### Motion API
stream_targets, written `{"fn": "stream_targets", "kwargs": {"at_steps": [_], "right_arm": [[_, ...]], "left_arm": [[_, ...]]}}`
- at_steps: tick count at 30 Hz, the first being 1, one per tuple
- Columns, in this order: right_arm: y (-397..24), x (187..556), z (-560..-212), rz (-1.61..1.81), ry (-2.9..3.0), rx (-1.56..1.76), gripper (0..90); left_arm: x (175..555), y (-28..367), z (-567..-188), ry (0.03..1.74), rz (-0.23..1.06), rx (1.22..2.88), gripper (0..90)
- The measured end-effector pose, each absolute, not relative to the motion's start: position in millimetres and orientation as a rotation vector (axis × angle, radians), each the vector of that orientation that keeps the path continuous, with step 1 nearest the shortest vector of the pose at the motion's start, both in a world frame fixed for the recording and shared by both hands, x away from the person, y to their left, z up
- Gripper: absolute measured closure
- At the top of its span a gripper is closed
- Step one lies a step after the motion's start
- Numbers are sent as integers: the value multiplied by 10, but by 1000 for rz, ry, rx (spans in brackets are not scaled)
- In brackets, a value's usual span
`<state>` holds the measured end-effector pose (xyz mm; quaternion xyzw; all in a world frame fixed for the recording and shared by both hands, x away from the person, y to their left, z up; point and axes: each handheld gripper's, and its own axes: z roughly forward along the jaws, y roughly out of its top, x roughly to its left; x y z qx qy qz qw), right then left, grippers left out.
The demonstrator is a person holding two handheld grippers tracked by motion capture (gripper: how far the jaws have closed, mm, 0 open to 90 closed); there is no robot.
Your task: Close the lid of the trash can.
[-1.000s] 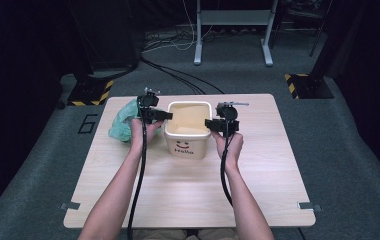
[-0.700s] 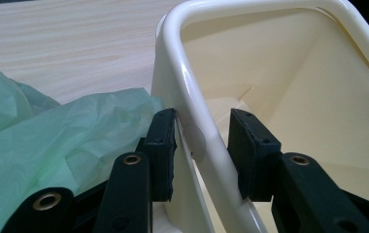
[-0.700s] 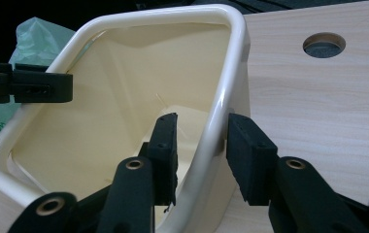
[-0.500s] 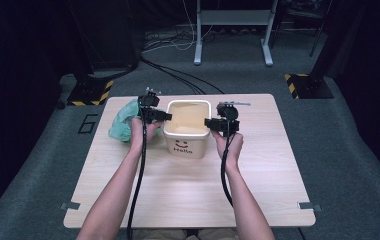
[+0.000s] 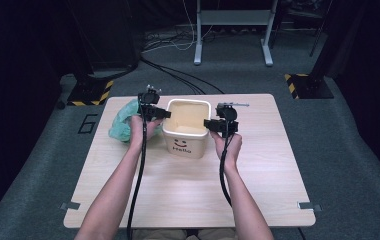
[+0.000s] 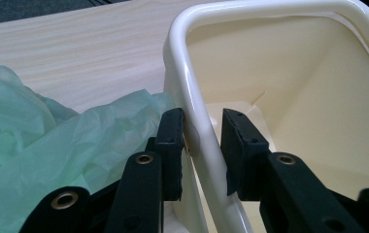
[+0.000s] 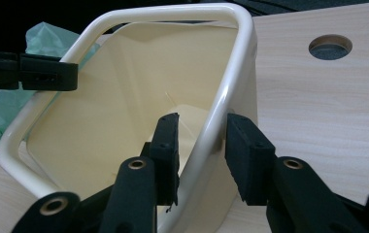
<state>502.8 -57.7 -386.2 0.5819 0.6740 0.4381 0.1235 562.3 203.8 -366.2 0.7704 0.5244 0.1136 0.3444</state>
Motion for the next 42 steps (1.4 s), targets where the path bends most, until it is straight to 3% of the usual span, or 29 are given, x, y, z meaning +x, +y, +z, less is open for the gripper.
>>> {"fn": "stream_targets", "kwargs": {"at_steps": [16,42], "right_arm": [[-535,5038,-3895,1233,2009,1681,626],[-715,5186,-3955,1212,2130,1550,680]], "left_arm": [[5802,2029,-3755,1347,255,2086,711],[5451,1994,-3882,1307,307,2025,619]]}}
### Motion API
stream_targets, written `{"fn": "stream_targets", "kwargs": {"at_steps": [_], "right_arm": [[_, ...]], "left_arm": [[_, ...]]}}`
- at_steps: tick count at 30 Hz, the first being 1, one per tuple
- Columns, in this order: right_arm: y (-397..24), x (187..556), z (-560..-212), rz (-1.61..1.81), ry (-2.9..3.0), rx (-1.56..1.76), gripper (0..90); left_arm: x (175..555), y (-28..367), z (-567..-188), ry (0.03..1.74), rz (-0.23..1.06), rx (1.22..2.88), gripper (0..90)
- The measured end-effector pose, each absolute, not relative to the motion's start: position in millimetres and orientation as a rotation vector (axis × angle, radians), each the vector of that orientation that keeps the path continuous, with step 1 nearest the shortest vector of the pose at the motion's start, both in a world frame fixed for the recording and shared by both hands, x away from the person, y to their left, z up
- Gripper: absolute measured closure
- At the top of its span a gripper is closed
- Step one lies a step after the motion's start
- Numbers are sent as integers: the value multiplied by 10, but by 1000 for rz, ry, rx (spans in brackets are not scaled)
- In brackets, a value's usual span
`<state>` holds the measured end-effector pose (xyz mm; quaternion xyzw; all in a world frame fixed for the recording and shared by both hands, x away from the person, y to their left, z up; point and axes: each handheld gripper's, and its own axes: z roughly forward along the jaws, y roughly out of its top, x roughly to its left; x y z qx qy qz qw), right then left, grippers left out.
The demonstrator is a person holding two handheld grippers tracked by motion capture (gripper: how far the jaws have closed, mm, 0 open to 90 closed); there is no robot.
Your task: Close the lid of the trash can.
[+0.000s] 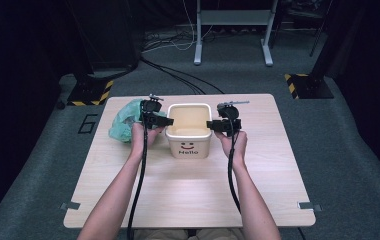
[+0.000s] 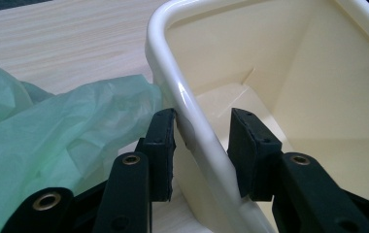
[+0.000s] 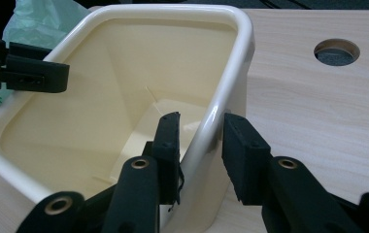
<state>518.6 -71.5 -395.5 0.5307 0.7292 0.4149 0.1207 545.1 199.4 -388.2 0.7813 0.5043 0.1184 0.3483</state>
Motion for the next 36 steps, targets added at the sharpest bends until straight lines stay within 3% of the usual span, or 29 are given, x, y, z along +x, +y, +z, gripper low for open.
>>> {"fn": "stream_targets", "kwargs": {"at_steps": [9,10,11,15,19,21,36], "right_arm": [[-725,5254,-3943,1189,2171,1491,656],[-717,5258,-3940,1163,2177,1473,534],[-704,5261,-3936,1134,2179,1467,482],[-718,5232,-3935,1151,2171,1433,331],[-756,5159,-3901,1160,2164,1408,194],[-774,5117,-3876,1162,2170,1390,147],[-962,4673,-3811,1181,2113,1272,44]], "left_arm": [[5375,1989,-3862,1281,347,2019,598],[5356,1991,-3856,1284,358,2012,558],[5341,2002,-3851,1276,354,2010,509],[5281,2024,-3856,1265,367,2016,277],[5203,2080,-3859,1258,363,2022,159],[5160,2106,-3851,1247,362,2018,139],[4656,2342,-3867,1153,413,2013,74]]}}
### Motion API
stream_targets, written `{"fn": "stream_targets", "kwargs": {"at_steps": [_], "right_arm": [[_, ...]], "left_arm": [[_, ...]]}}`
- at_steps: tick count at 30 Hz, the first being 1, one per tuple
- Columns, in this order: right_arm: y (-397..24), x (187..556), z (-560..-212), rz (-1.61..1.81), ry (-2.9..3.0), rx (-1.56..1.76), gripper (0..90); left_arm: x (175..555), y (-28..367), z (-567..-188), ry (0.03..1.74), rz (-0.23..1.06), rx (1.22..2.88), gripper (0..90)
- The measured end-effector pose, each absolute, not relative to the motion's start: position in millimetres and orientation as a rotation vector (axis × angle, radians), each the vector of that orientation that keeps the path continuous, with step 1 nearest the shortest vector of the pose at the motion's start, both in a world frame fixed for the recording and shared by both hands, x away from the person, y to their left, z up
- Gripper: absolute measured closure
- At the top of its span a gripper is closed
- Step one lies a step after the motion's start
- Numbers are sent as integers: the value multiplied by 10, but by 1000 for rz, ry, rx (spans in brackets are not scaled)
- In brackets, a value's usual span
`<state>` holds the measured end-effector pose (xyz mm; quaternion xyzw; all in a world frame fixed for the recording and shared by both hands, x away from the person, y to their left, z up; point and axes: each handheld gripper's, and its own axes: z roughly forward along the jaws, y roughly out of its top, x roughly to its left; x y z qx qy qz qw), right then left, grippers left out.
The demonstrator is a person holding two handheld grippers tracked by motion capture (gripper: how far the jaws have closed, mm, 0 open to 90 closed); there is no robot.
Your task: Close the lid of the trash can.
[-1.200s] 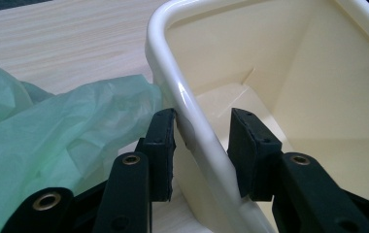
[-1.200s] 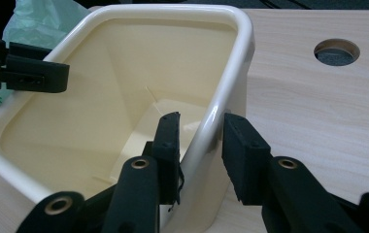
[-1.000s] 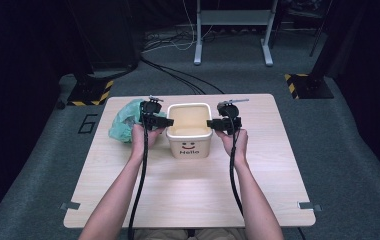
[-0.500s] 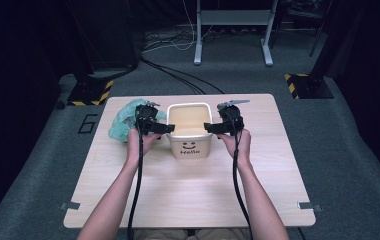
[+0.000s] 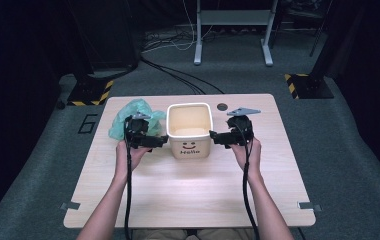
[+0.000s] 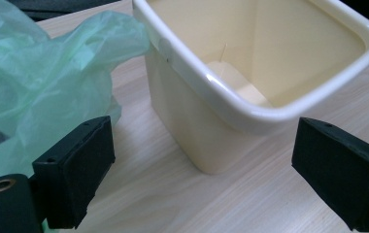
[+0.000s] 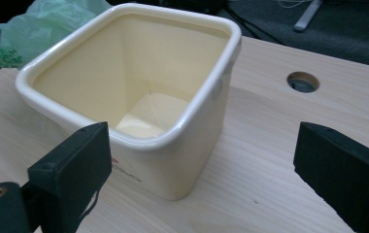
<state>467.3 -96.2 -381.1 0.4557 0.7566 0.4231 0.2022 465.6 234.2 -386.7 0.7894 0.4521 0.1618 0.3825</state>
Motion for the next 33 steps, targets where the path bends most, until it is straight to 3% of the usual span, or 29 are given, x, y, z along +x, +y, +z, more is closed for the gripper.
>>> {"fn": "stream_targets", "kwargs": {"at_steps": [2,8,14,25,33], "right_arm": [[-978,4622,-3827,1161,2110,1246,0],[-1066,4469,-3923,1153,2072,1215,0],[-1168,4356,-4034,1127,2097,1204,0],[-1334,4057,-4278,1053,2134,1120,0],[-1478,3868,-4508,1041,2147,1131,0]], "left_arm": [[4614,2369,-3892,1152,433,2017,68],[4490,2486,-3989,1120,447,1971,0],[4336,2627,-4106,1103,481,1889,0],[4000,2839,-4469,1134,529,1938,0],[3778,3097,-4777,1173,532,1882,0]]}}
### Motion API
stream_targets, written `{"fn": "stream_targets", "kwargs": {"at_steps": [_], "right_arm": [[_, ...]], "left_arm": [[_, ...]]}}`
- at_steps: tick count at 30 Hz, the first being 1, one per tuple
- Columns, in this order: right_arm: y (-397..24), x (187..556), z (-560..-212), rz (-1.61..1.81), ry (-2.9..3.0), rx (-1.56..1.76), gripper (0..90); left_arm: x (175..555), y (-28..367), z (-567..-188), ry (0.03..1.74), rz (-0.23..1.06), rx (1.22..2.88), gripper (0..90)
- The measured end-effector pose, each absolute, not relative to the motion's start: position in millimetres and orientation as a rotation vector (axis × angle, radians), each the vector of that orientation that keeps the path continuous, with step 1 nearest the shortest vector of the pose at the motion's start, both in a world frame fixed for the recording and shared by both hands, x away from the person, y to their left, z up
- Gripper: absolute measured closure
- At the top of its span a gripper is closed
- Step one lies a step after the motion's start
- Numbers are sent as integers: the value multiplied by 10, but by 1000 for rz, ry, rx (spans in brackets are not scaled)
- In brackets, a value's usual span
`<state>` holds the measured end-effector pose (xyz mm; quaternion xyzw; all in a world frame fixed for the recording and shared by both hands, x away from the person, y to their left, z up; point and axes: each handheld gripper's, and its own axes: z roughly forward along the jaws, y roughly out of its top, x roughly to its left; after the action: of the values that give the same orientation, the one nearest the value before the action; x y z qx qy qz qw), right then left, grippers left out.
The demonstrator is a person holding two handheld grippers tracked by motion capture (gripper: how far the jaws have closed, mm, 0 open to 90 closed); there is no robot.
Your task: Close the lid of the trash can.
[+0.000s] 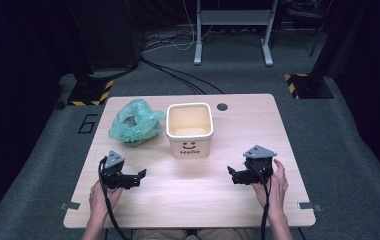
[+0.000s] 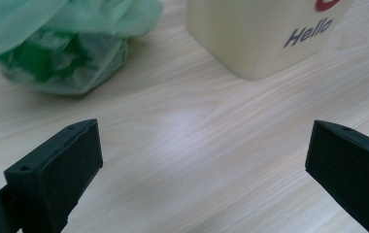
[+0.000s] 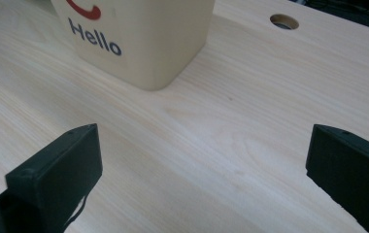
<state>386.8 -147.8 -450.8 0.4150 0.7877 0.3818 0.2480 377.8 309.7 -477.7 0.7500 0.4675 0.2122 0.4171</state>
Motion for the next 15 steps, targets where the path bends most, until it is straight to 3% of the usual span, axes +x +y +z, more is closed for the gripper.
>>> {"fn": "stream_targets", "kwargs": {"at_steps": [15], "right_arm": [[-2046,3756,-5121,921,2135,1342,0]], "left_arm": [[3671,3372,-5266,1292,525,1932,0]]}}
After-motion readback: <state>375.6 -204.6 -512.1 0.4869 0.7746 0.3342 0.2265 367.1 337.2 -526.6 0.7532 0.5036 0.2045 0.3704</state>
